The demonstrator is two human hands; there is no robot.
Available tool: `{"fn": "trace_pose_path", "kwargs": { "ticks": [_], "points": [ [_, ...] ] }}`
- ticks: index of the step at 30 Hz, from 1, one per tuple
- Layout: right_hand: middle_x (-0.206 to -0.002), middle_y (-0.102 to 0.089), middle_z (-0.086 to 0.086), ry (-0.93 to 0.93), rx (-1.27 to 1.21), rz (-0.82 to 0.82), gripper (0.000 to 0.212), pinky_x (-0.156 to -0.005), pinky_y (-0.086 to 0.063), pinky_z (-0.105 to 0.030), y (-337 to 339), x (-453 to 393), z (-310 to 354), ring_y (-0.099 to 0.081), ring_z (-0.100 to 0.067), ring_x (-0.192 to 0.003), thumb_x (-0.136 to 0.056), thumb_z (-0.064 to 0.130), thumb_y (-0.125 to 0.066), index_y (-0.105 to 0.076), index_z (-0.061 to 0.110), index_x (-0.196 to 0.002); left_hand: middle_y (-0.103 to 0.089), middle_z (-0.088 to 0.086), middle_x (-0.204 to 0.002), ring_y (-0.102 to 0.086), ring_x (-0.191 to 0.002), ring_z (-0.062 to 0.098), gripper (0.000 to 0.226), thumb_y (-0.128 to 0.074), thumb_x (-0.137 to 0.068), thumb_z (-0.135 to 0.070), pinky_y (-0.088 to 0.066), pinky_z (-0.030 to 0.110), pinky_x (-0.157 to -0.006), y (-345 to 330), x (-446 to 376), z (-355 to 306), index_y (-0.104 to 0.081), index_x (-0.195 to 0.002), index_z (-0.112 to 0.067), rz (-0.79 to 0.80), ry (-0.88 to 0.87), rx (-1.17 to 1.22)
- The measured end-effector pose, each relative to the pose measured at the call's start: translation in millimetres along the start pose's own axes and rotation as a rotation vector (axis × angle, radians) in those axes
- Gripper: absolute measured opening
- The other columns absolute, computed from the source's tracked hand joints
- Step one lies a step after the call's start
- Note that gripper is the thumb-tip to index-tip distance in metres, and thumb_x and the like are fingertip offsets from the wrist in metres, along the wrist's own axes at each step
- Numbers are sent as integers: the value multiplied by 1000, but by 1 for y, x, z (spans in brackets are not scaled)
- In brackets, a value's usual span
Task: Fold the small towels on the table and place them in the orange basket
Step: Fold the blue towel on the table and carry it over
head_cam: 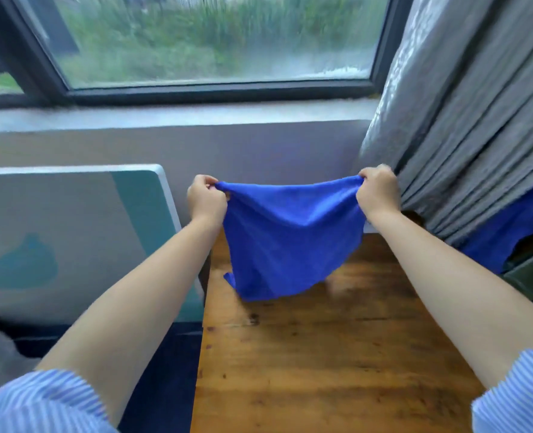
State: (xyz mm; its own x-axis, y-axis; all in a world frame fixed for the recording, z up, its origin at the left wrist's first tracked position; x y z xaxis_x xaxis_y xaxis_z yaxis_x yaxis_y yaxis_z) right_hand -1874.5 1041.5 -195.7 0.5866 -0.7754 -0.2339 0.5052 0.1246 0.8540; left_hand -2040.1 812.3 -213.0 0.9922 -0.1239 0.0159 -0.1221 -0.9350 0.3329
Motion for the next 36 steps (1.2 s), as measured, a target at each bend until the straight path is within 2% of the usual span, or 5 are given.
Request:
{"fn": "trace_pose_path", "kwargs": {
  "ticks": [6, 12, 18, 25, 36],
  "points": [
    [-120, -52, -30, 25, -189, -151, 38, -90, -36, -33, 50, -63, 28, -50, -40, -109, -87, -9, -34, -59, -5, -115, -55, 20, -121, -64, -96, 31, 27, -27, -91, 0, -51, 35, -86, 16, -24, -50, -50, -102, -7, -184, -81, 166],
    [-120, -58, -13, -90, -301, 147, 38, -85, -41, -24, 43, -69, 13, -54, -26, -111, -88, -2, -43, -55, 4, -123, -53, 19, -100, -54, -40, 13, 28, -28, -88, 2, -46, 28, -55, 35, -22, -18, -39, -67, -13, -219, 112, 215],
    [-123, -59, -16, -173, 399, 831, 29, -68, -43, -29, -15, 19, -43, -59, -25, -101, -87, 4, -48, -60, 0, -113, -56, 16, -84, -66, -66, 25, 19, -40, -88, 3, -49, 30, -60, 28, 33, 71, -59, -89, -1, 479, 257, -833],
    [-121, -54, -15, 13, 794, 1318, 36, -40, -28, -16, -64, 162, -107, -45, -20, -90, -93, 8, -35, -51, 4, -125, -39, 9, -60, -40, -47, 20, 26, -34, -90, -3, -38, 26, -45, 12, 137, 168, -40, -64, -8, 1149, 459, -1219],
    [-78, -55, 3, -46, 192, 1198, 32, -63, -40, -24, -51, 158, -124, -52, -12, -76, -79, 44, -66, -54, 21, -61, -53, -12, -38, -51, -32, -4, 31, -63, -86, -11, -38, 5, -36, 13, 138, 154, -48, -60, -15, 1185, 347, -1310]
  ]
}}
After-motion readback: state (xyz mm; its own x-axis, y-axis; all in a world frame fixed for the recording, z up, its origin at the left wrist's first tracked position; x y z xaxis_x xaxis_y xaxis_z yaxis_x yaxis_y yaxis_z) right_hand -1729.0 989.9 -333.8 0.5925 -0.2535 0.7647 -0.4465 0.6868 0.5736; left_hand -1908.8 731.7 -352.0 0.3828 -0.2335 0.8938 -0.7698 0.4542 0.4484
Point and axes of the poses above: each hand's wrist, its own x-axis away from the middle knuckle, its own y-axis out of the back of the hand, z = x × y, the point moved 3 cm from there along -x, towards the middle knuckle
